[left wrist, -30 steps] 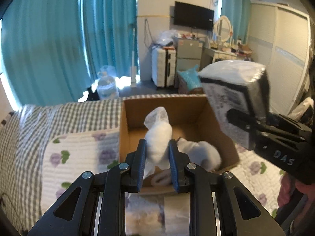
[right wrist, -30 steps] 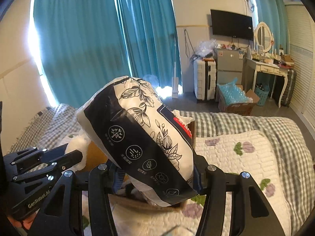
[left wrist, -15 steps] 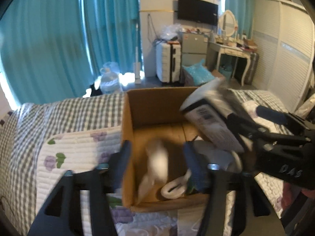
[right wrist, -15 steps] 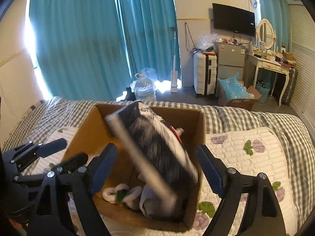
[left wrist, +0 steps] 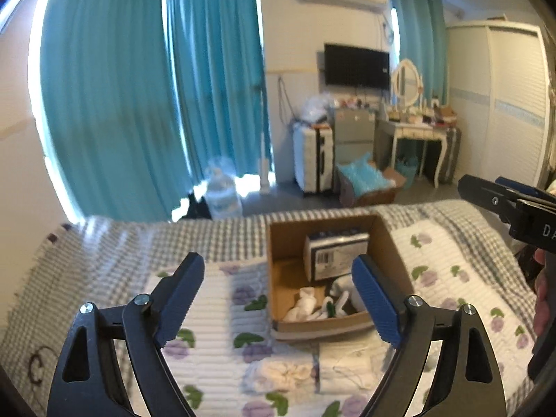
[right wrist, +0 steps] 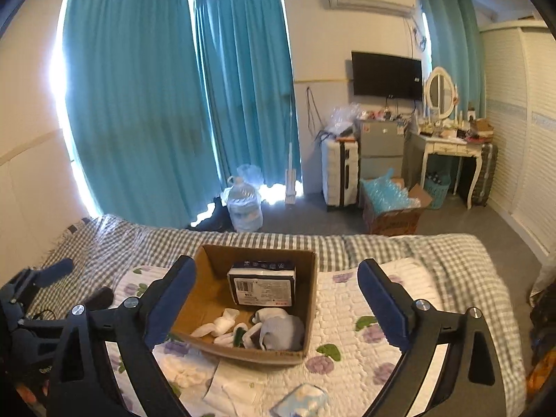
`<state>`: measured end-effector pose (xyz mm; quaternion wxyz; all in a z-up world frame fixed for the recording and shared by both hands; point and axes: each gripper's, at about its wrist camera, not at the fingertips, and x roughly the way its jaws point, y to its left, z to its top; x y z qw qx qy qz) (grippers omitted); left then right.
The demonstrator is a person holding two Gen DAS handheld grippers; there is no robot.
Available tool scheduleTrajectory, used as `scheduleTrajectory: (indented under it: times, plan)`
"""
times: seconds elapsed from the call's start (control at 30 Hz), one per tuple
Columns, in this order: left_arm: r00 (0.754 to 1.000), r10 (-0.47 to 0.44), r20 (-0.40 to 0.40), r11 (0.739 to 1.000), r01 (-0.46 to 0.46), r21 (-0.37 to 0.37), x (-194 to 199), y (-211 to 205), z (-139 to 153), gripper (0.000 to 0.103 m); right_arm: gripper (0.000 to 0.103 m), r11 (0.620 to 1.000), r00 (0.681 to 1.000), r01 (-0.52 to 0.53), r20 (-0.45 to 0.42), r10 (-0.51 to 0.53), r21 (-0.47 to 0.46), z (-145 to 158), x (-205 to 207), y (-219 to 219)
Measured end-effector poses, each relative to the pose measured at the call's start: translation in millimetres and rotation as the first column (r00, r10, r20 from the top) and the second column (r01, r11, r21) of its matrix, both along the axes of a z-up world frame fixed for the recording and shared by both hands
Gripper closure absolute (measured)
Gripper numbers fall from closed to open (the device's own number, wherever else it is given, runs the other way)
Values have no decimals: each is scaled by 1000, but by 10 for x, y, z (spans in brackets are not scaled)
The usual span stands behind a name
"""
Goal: Organize soft objects
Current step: 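Grasp the white face mask with the right gripper while the left grasps the lace scrunchie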
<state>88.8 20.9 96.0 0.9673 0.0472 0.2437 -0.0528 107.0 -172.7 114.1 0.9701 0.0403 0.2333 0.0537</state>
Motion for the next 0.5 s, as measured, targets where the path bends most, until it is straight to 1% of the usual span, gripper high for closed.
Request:
scheduleTrajectory:
  times: [0.07, 0.13, 0.23, 0.3, 0.4, 0.5]
  plan:
    - [999, 8, 34, 1000, -8, 4, -205, 79, 133, 12, 3, 1000, 1000, 4, 9, -4, -14, 126, -204, 11]
    - [998, 20, 59, 1000, -20, 4, -382, 151, 232, 0, 0, 1000, 1000, 2, 16, -2, -27, 231, -416, 33]
    - [994, 36, 100, 999, -37, 3, -637, 246, 335, 0, 0, 999, 1000, -14, 26, 15, -44, 334, -706, 94]
    - [994, 40, 106, 999, -40, 2, -729, 302, 338, 0, 0, 998, 999, -30, 29, 32, -54, 349, -869, 163]
    - [994, 47, 97, 999, -47, -10, -831, 378, 283, 0, 0, 996, 998, -57, 17, 59, -71, 281, -1047, 251]
    - [996, 54, 67, 998, -52, -31, -873, 467, 132, 0, 0, 993, 996, -86, -11, 85, -80, 101, -1094, 358]
